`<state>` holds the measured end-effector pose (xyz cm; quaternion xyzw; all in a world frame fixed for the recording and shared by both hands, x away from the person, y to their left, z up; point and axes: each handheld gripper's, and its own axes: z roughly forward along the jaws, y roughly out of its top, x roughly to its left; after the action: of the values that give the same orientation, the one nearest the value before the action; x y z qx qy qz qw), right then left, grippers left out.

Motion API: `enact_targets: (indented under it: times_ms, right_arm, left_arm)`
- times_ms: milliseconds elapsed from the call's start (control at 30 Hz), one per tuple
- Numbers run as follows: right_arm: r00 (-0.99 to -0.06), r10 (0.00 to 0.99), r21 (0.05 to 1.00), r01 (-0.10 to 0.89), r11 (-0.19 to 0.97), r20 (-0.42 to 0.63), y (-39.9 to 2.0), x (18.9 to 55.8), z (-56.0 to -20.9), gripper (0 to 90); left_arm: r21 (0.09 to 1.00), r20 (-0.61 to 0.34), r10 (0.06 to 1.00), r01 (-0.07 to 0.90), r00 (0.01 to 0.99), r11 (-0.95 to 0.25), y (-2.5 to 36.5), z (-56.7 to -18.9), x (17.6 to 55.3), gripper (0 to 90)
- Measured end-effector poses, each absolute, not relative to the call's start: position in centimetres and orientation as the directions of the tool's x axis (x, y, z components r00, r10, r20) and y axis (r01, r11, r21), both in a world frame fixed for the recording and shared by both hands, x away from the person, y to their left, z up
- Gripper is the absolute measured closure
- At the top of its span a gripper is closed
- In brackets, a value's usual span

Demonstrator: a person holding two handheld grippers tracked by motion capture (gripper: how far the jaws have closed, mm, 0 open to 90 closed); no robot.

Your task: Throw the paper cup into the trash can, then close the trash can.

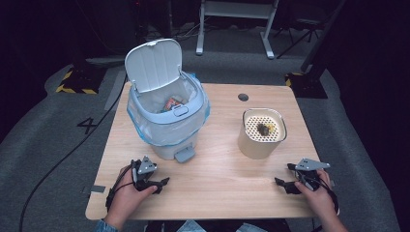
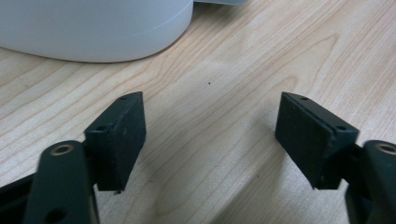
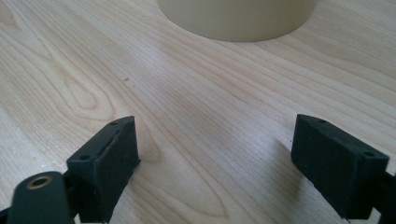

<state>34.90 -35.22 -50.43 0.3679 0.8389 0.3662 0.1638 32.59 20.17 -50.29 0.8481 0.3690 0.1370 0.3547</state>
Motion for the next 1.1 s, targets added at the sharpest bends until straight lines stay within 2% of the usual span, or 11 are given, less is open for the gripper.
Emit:
enact_targets:
  times_ms: [100, 567, 1100]
  right_arm:
    - [-0.676, 0.737, 0.735, 0.497, 0.461, -0.005, -35.2, 34.9, -50.4, 14.9]
    - [-0.676, 0.737, 0.735, 0.496, 0.461, -0.006, -35.2, 34.9, -50.4, 14.9]
    - [-0.676, 0.736, 0.736, 0.496, 0.461, -0.005, -35.2, 34.9, -50.4, 14.9]
  left_arm:
    - [0.698, -0.114, 0.733, 0.579, 0.671, -0.422, 20.5, -49.8, 32.6, 38.4]
    - [0.770, -0.104, 0.732, 0.520, 0.673, -0.369, 22.5, -45.4, 32.9, 38.0]
    - [0.847, -0.033, 0.747, 0.416, 0.664, -0.332, 25.4, -37.0, 34.4, 39.8]
